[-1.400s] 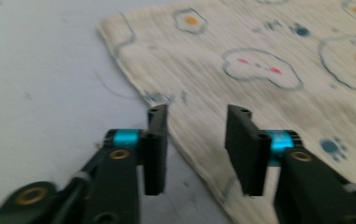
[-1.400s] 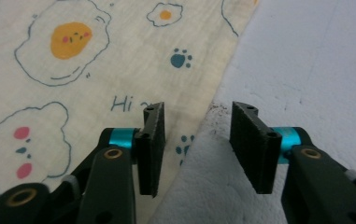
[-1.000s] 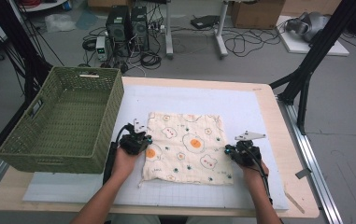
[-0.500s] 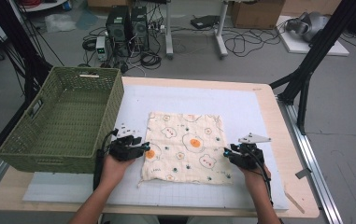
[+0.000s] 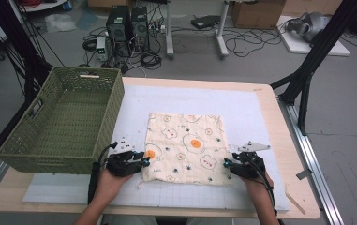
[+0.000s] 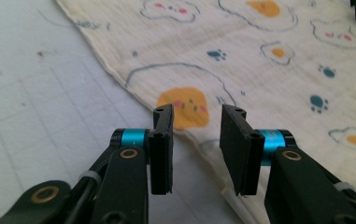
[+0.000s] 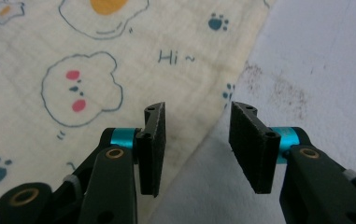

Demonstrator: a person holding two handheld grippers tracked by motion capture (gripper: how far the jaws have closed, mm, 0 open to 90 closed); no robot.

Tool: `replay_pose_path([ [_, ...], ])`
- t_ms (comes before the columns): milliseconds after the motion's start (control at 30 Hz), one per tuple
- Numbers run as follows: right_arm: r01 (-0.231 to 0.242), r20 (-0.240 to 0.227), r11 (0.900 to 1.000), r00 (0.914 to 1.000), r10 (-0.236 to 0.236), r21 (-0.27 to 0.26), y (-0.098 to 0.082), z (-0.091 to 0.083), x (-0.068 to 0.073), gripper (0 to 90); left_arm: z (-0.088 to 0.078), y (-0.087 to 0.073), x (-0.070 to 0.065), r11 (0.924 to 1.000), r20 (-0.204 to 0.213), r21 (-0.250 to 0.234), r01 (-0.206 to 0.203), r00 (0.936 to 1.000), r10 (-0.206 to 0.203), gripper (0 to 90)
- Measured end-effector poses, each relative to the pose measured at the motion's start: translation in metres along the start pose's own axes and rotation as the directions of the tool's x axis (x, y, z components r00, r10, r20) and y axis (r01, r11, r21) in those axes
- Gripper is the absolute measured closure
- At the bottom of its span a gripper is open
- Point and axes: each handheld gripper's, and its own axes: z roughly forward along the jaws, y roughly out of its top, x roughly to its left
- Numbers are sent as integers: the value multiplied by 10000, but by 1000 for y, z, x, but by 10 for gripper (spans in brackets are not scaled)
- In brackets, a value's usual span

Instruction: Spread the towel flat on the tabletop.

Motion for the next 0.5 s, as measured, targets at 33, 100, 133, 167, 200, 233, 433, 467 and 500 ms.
replay_pose_path([
  [33,-140,-55,9999,9999,140,-71,-1,0,-1,542,1,-2,-2,9995,-17,201,-256,9997,256,655],
  [100,-164,-24,9998,9999,164,-76,-3,-2,-3,531,1,-5,-7,9981,-273,170,-588,9979,593,661],
  [133,-172,-40,9998,9998,171,-59,-3,-2,-3,532,0,-4,-8,9970,-398,257,-732,9964,742,679],
  [167,-176,-55,9998,9998,176,-82,-4,-2,-4,531,0,-4,-9,9955,-464,325,-889,9948,904,737],
  [200,-148,-37,9999,9999,147,-80,-4,-2,-4,531,-1,-4,-10,9941,-413,363,-1027,9937,1042,817],
  [233,-111,-28,9999,9999,111,-75,-4,-2,-4,530,-1,-5,-12,9924,-458,364,-1180,9918,1196,853],
  [433,-145,22,9999,9999,145,-47,-3,-3,-6,515,-8,-1,-10,9856,-537,804,-1488,9867,1534,874],
  [467,-112,40,9999,9999,113,-78,-3,-3,-6,514,-10,-2,-7,9885,-423,744,-1316,9900,1349,854],
  [500,-146,58,9999,9999,146,-82,-3,-4,-6,513,-11,-2,-4,9920,-419,542,-1139,9923,1163,782],
])
